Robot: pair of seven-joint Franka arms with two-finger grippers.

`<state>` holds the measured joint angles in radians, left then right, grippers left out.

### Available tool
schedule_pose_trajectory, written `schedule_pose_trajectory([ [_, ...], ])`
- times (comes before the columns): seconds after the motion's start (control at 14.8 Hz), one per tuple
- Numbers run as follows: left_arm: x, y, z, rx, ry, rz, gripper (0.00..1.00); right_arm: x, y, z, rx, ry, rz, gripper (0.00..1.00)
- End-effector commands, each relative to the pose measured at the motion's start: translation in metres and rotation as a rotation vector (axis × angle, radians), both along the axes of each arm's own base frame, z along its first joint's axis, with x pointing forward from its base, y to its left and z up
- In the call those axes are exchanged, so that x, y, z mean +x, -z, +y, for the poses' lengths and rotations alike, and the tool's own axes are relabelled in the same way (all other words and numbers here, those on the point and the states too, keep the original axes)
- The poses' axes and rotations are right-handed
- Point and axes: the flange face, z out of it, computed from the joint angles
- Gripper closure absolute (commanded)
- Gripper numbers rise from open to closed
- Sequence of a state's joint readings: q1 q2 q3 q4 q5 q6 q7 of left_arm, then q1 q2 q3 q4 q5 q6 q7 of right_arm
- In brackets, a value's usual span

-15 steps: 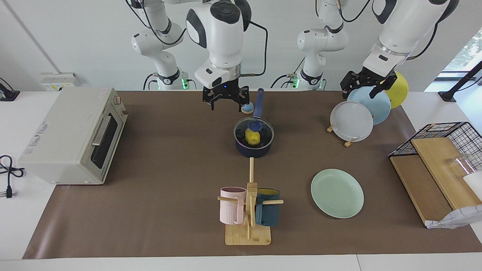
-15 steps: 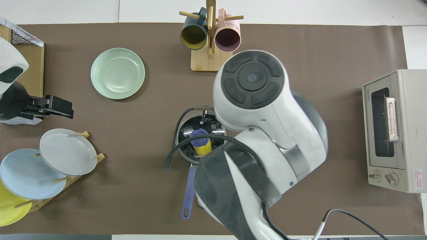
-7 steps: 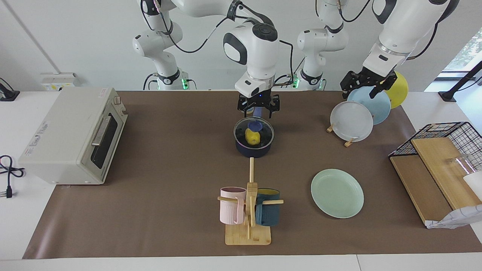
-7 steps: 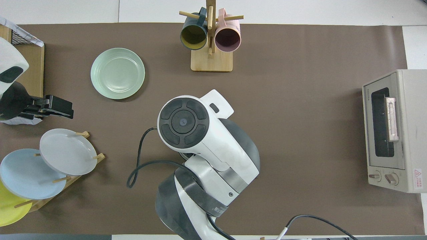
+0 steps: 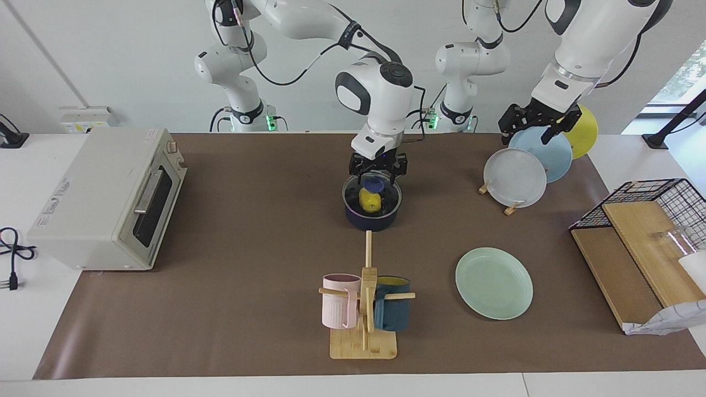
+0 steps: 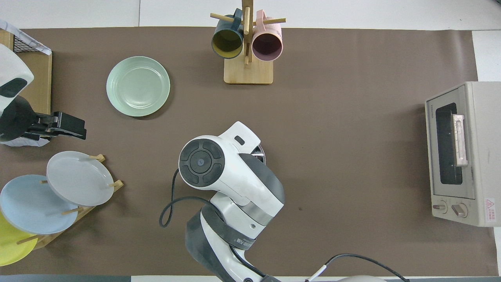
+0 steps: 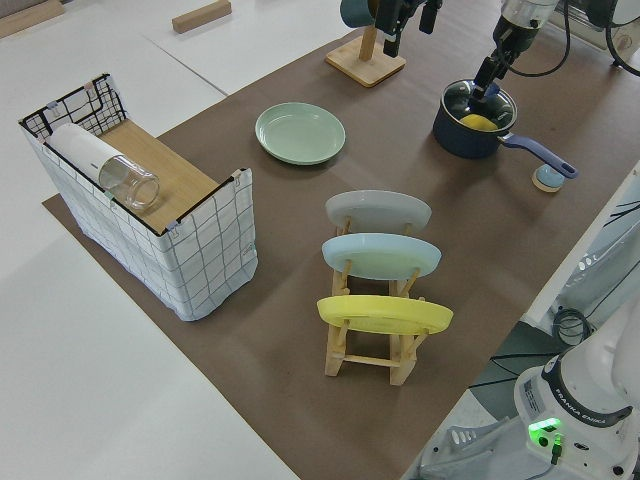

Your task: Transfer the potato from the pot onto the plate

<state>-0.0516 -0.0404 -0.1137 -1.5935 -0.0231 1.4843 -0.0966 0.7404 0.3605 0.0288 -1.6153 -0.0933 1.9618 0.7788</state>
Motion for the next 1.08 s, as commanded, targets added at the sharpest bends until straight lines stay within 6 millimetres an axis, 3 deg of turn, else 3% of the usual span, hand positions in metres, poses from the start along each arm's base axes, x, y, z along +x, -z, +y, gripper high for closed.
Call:
schedule_pose_trajectory([
  [0.0, -0.0062, -0.0034, 0.0029, 0.006, -0.006, 0.003, 0.0, -0.0045, 0.004, -0.0093, -0.012, -0.028, -0.002, 0.0],
  [0.41, -0.0061, -0.0035, 0.0029, 0.006, -0.007, 0.001, 0.0, -0.005, 0.0098, -0.0114, 0.002, -0.018, -0.007, 0.03],
  [0.88, -0.0064, -0.0027, 0.0021, 0.007, -0.006, 0.004, 0.0, -0.0024, 0.0066, -0.0116, 0.007, -0.018, -0.01, 0.55],
  [1.01, -0.0063, -0.0027, 0.0029, 0.007, -0.007, 0.004, 0.0, -0.0021, 0.0018, -0.0101, 0.009, -0.018, -0.011, 0.59],
])
